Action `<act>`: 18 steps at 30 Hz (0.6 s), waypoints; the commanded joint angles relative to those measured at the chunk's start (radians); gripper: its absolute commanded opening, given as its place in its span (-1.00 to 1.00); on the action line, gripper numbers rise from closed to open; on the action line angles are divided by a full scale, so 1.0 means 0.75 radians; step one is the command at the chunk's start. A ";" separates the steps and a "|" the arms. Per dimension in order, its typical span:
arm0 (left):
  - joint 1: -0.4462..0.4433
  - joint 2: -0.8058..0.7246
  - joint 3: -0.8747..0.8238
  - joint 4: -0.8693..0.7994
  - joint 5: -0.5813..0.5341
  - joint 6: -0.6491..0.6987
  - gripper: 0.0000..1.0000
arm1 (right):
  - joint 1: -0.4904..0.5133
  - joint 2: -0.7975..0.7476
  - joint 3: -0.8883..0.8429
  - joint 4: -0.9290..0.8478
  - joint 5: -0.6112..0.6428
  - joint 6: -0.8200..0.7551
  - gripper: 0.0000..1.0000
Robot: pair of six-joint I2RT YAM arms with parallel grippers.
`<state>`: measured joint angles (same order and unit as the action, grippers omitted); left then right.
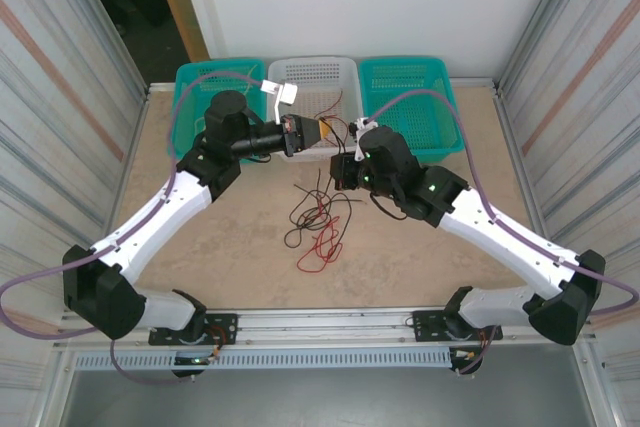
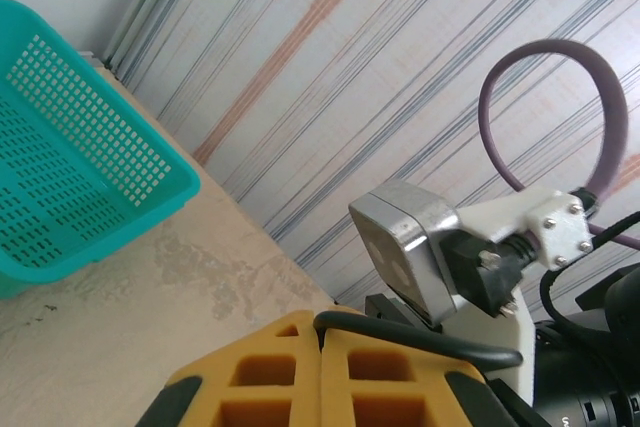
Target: Untangle the cables
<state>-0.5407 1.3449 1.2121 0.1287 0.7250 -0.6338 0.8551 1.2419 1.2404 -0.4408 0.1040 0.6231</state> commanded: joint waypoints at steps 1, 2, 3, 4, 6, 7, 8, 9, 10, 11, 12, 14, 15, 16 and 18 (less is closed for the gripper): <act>0.021 -0.014 -0.014 0.057 0.037 -0.030 -0.96 | -0.018 -0.045 0.031 0.027 -0.018 0.006 -1.00; 0.021 -0.012 -0.020 0.056 0.036 -0.024 -0.72 | -0.021 -0.065 0.029 0.027 -0.018 0.003 -1.00; 0.021 -0.008 -0.027 0.049 0.035 -0.016 -0.46 | -0.025 -0.086 0.028 0.027 -0.011 -0.001 -1.00; 0.020 -0.003 -0.036 0.030 0.034 0.006 -0.26 | -0.032 -0.110 0.028 0.027 -0.006 -0.005 -1.00; 0.011 0.012 -0.062 -0.002 0.037 0.025 -0.08 | -0.052 -0.147 0.031 0.020 -0.002 -0.007 -1.00; 0.005 0.020 -0.092 0.007 0.050 0.023 -0.06 | -0.066 -0.164 0.038 0.011 0.000 -0.007 -1.00; -0.004 0.027 -0.124 0.007 0.055 0.024 -0.05 | -0.081 -0.177 0.043 0.004 0.001 -0.007 -1.00; -0.015 0.029 -0.152 0.003 0.052 0.025 -0.03 | -0.089 -0.186 0.047 0.000 -0.001 -0.007 -1.00; -0.033 0.032 -0.182 -0.008 0.043 0.034 -0.02 | -0.102 -0.198 0.052 -0.003 -0.006 -0.007 -1.00; -0.055 0.037 -0.207 -0.033 0.019 0.048 -0.02 | -0.111 -0.207 0.056 -0.004 -0.010 -0.008 -1.00; -0.075 0.042 -0.230 -0.050 -0.002 0.056 -0.02 | -0.116 -0.213 0.061 -0.001 -0.009 -0.010 -1.00; -0.117 0.061 -0.281 -0.058 -0.018 0.058 -0.03 | -0.124 -0.223 0.078 -0.002 -0.002 -0.018 -1.00; -0.131 0.070 -0.300 -0.062 -0.028 0.058 -0.03 | -0.128 -0.226 0.086 -0.001 0.000 -0.020 -1.00; -0.144 0.084 -0.321 -0.066 -0.041 0.059 -0.03 | -0.133 -0.229 0.097 -0.001 0.000 -0.026 -1.00; -0.160 0.112 -0.348 -0.094 -0.067 0.063 -0.04 | -0.141 -0.231 0.120 -0.001 -0.001 -0.033 -1.00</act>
<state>-0.6506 1.4113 0.9745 0.0853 0.7048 -0.6136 0.7586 1.0893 1.2858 -0.4423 0.1005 0.6189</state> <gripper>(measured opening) 0.484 0.079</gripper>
